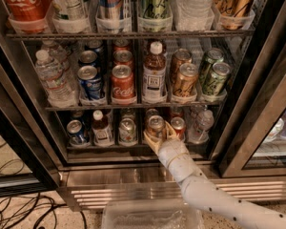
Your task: Pick orange can from bottom shelf of fridge
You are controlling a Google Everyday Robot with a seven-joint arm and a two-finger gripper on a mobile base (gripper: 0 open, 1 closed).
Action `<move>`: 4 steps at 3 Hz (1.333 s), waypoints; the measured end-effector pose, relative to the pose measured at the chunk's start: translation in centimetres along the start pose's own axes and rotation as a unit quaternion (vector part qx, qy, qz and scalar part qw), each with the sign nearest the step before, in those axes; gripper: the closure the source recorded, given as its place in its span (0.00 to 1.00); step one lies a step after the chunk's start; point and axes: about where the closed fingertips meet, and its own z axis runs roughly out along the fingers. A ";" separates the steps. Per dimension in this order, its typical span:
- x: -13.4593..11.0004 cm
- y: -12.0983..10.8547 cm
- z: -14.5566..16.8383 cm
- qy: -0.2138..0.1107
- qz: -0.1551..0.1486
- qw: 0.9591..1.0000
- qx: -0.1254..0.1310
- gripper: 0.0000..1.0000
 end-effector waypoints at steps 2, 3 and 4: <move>1.7 -2.7 -6.2 0.117 0.013 0.991 -0.060 1.00; 0.3 -5.9 -7.0 0.116 0.037 0.990 -0.069 1.00; -1.3 -8.1 -6.2 0.108 0.058 0.988 -0.096 1.00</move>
Offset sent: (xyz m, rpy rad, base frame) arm -0.1080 -0.0518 -0.0427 -0.1349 0.5021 0.3178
